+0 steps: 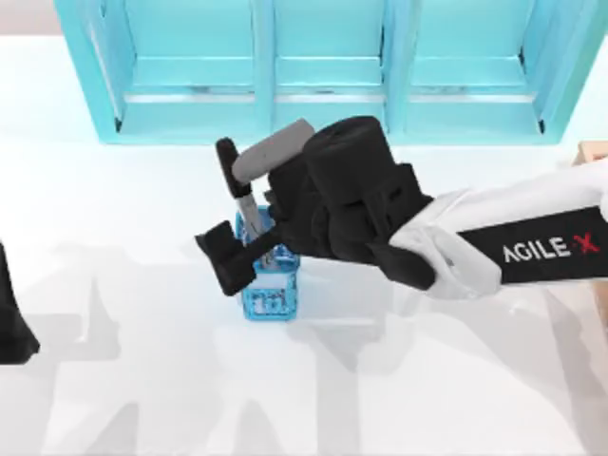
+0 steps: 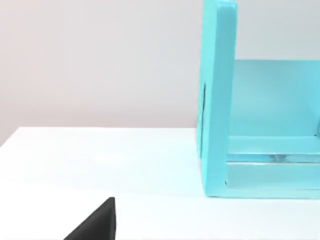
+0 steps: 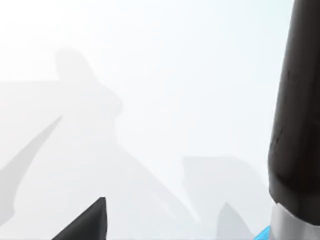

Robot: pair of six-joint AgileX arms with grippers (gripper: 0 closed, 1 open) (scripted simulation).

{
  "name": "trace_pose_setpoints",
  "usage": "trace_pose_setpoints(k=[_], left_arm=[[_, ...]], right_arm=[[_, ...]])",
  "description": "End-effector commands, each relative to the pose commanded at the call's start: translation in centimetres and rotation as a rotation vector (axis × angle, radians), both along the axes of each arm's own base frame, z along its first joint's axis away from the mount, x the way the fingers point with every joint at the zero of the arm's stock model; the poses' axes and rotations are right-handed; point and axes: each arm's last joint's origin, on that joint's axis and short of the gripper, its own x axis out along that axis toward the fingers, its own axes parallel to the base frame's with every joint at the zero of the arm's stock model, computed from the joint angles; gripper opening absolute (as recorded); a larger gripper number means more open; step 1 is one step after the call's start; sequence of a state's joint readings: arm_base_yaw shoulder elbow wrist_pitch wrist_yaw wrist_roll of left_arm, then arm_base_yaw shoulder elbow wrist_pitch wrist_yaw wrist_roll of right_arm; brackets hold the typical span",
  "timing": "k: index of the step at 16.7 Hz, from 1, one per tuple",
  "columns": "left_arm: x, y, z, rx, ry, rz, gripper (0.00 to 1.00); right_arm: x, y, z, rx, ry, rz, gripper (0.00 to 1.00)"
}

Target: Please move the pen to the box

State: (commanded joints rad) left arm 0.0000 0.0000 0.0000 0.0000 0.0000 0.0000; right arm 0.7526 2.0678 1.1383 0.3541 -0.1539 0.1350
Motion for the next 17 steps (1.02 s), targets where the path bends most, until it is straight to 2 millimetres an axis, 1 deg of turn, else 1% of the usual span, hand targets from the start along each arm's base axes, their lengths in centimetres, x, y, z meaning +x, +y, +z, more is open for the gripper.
trace_pose_setpoints(k=[5, 17], left_arm=[[0.0, 0.0, 0.0, 0.0, 0.0, 0.0, 1.0], [0.0, 0.0, 0.0, 0.0, 0.0, 0.0, 1.0]], right_arm=[[0.17, 0.3, -0.19, 0.002, -0.002, 0.0, 1.0], [0.17, 0.3, -0.19, 0.002, -0.002, 0.0, 0.1]])
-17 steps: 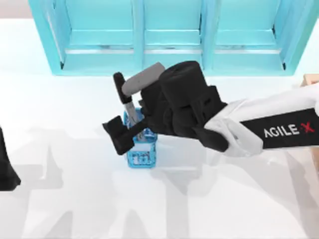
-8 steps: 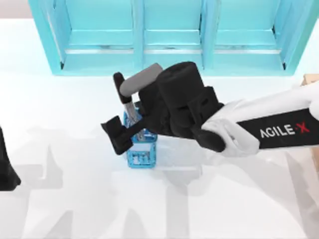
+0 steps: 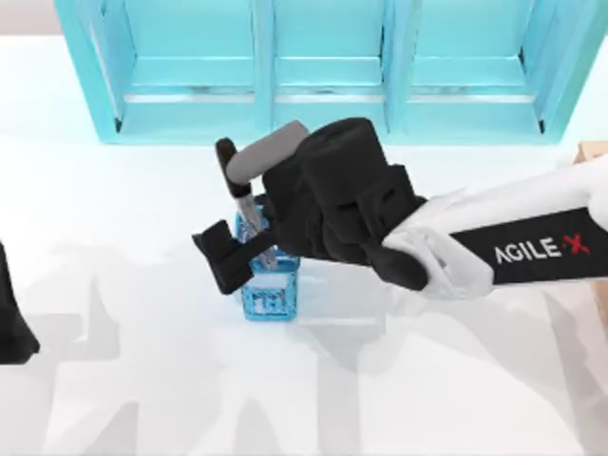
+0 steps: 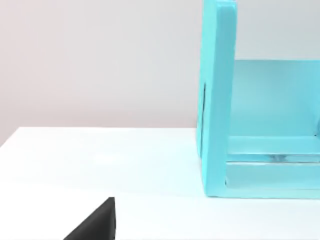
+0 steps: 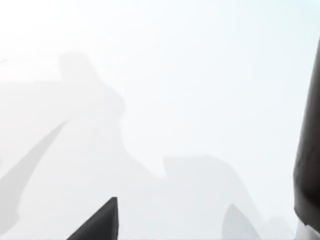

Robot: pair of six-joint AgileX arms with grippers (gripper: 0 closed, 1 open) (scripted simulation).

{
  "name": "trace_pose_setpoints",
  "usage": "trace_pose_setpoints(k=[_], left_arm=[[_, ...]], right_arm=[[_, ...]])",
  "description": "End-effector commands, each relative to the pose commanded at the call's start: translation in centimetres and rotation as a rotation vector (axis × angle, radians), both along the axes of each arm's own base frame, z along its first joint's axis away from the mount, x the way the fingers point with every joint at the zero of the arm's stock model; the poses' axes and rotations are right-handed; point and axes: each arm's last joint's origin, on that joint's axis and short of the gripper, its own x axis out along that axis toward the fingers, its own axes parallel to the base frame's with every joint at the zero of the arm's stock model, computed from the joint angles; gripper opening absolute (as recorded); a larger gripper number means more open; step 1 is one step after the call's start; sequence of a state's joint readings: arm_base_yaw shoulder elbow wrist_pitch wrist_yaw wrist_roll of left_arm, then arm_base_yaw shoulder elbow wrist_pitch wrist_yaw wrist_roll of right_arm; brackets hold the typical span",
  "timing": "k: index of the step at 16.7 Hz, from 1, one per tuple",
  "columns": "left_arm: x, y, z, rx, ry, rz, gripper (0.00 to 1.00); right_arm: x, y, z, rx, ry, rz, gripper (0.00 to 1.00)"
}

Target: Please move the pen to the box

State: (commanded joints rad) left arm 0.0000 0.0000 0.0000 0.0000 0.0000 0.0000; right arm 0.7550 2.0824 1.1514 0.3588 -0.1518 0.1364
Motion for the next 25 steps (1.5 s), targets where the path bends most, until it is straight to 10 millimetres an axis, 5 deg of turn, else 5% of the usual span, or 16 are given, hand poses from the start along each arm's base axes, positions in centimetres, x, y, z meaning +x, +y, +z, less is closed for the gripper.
trace_pose_setpoints(k=[2, 12, 15, 21, 25], left_arm=[[0.0, 0.0, 0.0, 0.0, 0.0, 0.0, 1.0], [0.0, 0.0, 0.0, 0.0, 0.0, 0.0, 1.0], [0.0, 0.0, 0.0, 0.0, 0.0, 0.0, 1.0], [0.0, 0.0, 0.0, 0.0, 0.0, 0.0, 1.0], [0.0, 0.0, 0.0, 0.0, 0.0, 0.0, 1.0]], right_arm=[[0.0, 0.0, 0.0, 0.0, 0.0, 0.0, 0.0], [0.2, -0.4, 0.7, 0.008, -0.001, 0.0, 0.0], [1.2, -3.0, 3.4, 0.001, 0.009, -0.006, 0.0], [0.8, -11.6, 12.5, 0.002, 0.013, -0.001, 0.0], [-0.1, -14.9, 15.3, 0.009, -0.002, 0.001, 0.0]])
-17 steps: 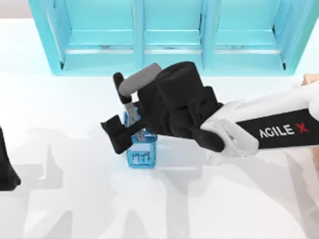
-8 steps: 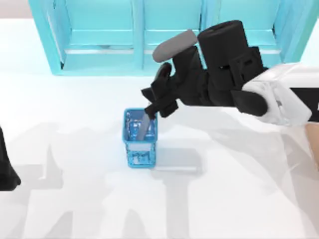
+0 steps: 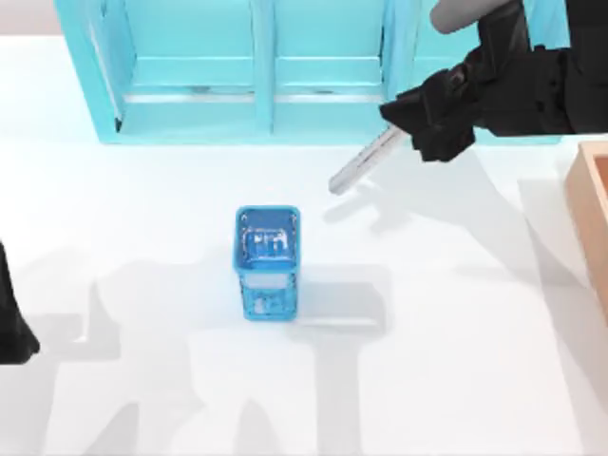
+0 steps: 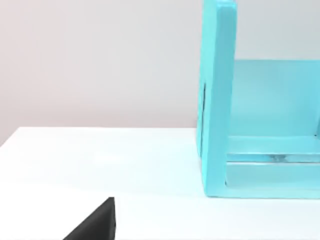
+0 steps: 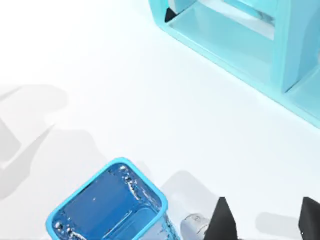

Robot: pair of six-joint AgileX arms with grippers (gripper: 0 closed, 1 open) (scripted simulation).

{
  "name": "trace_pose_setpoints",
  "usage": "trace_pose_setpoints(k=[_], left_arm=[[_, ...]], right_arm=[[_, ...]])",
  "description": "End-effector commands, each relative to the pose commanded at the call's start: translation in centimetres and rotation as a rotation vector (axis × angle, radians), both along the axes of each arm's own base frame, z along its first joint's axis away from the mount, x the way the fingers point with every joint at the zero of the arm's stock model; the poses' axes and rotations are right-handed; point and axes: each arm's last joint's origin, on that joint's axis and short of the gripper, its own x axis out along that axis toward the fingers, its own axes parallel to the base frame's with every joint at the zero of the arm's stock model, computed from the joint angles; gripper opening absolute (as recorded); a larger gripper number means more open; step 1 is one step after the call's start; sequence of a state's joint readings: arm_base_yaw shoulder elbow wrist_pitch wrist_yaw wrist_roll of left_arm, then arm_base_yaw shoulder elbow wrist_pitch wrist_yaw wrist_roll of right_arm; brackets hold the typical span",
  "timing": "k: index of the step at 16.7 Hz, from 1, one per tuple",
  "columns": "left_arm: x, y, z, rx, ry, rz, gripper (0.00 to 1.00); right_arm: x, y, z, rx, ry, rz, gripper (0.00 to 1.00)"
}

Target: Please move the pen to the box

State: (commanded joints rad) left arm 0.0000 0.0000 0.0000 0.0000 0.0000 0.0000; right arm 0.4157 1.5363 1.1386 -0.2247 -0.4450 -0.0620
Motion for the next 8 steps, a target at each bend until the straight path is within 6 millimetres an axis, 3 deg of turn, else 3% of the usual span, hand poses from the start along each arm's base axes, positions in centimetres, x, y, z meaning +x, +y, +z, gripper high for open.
trace_pose_setpoints(k=[5, 8], left_arm=[[0.0, 0.0, 0.0, 0.0, 0.0, 0.0, 1.0], [0.0, 0.0, 0.0, 0.0, 0.0, 0.0, 1.0]], right_arm=[[0.0, 0.1, 0.0, 0.0, 0.002, 0.002, 0.0], [0.7, -1.9, 0.5, -0.043, 0.005, -0.052, 0.0]])
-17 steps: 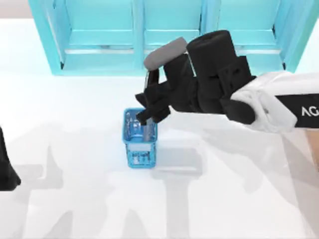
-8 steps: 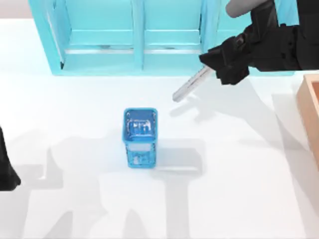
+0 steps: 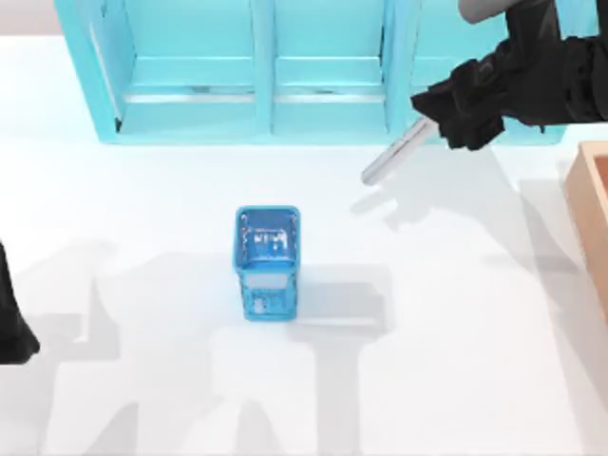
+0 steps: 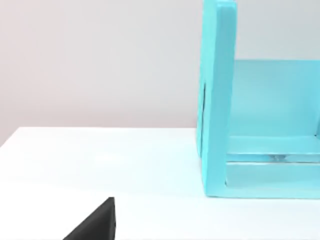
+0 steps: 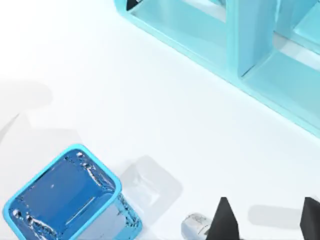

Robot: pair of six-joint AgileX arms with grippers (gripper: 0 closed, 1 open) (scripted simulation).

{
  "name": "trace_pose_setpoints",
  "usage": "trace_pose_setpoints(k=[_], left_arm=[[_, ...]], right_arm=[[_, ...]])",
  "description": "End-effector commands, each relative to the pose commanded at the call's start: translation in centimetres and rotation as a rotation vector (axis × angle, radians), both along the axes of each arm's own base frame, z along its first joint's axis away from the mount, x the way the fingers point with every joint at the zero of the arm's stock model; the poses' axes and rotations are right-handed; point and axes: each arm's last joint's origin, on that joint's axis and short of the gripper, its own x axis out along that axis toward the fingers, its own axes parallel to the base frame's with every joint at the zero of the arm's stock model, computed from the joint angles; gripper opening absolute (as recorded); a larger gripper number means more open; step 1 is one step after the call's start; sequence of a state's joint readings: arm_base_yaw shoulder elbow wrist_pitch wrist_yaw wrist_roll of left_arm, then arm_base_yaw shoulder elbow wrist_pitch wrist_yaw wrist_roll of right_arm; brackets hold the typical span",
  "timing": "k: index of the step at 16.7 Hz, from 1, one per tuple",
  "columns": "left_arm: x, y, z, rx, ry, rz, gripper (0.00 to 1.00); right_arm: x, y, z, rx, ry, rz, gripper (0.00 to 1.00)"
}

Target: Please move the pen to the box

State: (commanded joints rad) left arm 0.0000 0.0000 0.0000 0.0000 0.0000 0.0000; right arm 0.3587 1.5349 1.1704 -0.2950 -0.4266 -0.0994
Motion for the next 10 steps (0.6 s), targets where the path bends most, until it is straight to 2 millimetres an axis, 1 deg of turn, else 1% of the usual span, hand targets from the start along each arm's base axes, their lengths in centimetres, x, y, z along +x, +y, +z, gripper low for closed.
trace_pose_setpoints(k=[1, 3, 5, 8, 10], left_arm=[[0.0, 0.0, 0.0, 0.0, 0.0, 0.0, 1.0], [0.0, 0.0, 0.0, 0.0, 0.0, 0.0, 1.0], [0.0, 0.0, 0.0, 0.0, 0.0, 0.0, 1.0], [0.0, 0.0, 0.0, 0.0, 0.0, 0.0, 1.0], [0.0, 0.0, 0.0, 0.0, 0.0, 0.0, 1.0]], right_arm=[[0.3, -1.2, 0.3, -0.027, 0.005, -0.033, 0.0], [0.5, -4.4, 1.2, -0.096, 0.026, -0.111, 0.0], [0.0, -8.1, 2.4, -0.178, 0.073, -0.198, 0.0], [-2.3, -13.6, 4.3, -0.296, 0.166, -0.324, 0.0], [-4.3, -16.4, 5.6, -0.358, 0.21, -0.397, 0.0]])
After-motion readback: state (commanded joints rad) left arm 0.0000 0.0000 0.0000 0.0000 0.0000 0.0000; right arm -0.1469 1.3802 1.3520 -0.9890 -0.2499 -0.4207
